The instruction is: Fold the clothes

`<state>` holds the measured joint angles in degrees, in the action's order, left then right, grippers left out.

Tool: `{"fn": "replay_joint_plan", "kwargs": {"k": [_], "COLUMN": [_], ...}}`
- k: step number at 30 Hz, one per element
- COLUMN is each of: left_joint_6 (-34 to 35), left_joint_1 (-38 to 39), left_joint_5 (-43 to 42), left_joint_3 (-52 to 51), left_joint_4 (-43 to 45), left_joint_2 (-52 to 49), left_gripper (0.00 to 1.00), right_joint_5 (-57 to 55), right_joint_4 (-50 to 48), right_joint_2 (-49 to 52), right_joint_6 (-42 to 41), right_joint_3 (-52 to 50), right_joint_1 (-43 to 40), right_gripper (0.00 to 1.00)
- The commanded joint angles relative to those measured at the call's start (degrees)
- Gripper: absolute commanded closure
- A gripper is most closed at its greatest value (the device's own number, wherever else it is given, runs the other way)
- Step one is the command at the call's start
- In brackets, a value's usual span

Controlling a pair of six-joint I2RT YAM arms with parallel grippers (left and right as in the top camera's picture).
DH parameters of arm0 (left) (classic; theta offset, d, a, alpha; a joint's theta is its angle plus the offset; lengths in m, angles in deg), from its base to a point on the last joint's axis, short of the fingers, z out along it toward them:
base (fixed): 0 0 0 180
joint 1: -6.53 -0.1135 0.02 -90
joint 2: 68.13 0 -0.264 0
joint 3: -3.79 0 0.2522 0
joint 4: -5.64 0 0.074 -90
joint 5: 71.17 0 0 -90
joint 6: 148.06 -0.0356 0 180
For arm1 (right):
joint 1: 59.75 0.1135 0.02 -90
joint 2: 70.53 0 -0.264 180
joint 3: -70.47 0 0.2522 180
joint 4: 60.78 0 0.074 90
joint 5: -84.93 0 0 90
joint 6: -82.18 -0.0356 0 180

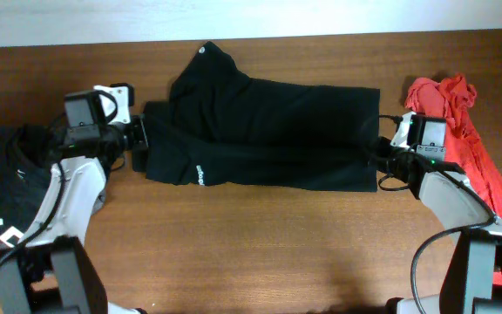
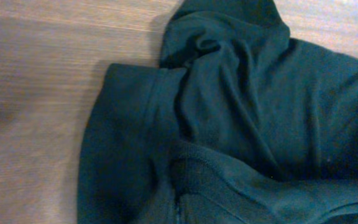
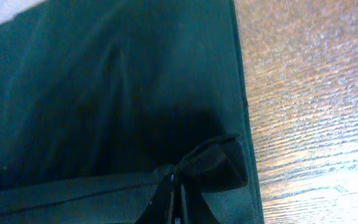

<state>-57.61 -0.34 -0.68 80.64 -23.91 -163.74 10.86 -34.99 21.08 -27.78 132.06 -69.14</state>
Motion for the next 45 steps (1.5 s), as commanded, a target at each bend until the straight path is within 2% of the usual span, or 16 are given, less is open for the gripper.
{"fn": "replay_joint_plan", "kwargs": {"k": [1,3,4,5,6,10,13,18,21,26,27,31,33,37,45], "left_joint_6": [-0.7,-0.7,-0.7,-0.7,-0.7,-0.7,-0.9,-7.5,-11.3,-11.3,-11.3,-11.3,-11.3,-11.3,-11.3], "left_joint_1": [0.9,0.8,0.6,0.2,-0.2,-2.7,-3.8,-2.6,-1.4,-0.7,-0.7,-0.7,-0.8,-0.8,-0.8], "left_joint_5": [0.5,2.1,3.3,4.4,5.1,5.6,5.4,3.9,4.5,6.0,6.1,6.1,6.0,6.0,6.0], "left_joint_3": [0.8,0.9,1.1,1.5,1.8,2.6,2.6,2.6,2.6,2.6,2.6,2.6,2.6,3.1,4.0], "left_joint_4": [2.1,3.2,3.0,1.9,0.5,-7.1,-13.1,-19.5,-19.6,-18.1,-17.9,-17.4,-17.4,-17.3,-17.3], "left_joint_2": [-2.0,-2.1,-2.0,-2.0,-2.0,-2.0,-2.0,-2.2,-3.0,-7.1,-7.9,-10.6,-10.8,-10.6,-10.6], "left_gripper": [0.68,0.40,0.33,0.28,0.28,0.25,0.25,0.30,0.37,0.54,0.58,0.87,0.96,0.99,0.99], "right_joint_5": [-1.6,-1.8,-1.7,-1.8,-1.8,-0.4,1.4,1.9,1.7,1.5,1.4,1.2,0.2,1.8,4.9], "right_joint_4": [-0.5,-1.0,-1.5,-1.8,-1.8,1.5,6.1,13.8,16.4,18.1,18.5,18.6,18.6,18.2,18.6], "right_joint_2": [1.0,1.0,1.0,1.0,1.0,1.0,1.0,1.0,1.0,1.0,1.0,1.0,1.0,1.6,6.1], "right_joint_6": [-0.4,-0.5,-0.5,-0.4,-0.4,-0.2,-0.2,-0.2,1.2,3.2,3.2,3.2,3.2,3.2,3.2], "right_joint_3": [0.8,0.8,0.8,0.8,0.8,1.0,1.0,1.0,1.0,1.0,1.0,1.0,1.0,0.9,0.7], "right_joint_1": [-0.1,-0.3,-0.4,-0.8,-1.1,-3.3,-5.5,-8.5,-8.8,-8.6,-8.6,-8.6,-8.6,-8.3,-5.9], "right_gripper": [0.96,0.95,0.90,0.77,0.66,0.53,0.50,0.50,0.50,0.50,0.50,0.50,0.50,0.51,0.65]}}
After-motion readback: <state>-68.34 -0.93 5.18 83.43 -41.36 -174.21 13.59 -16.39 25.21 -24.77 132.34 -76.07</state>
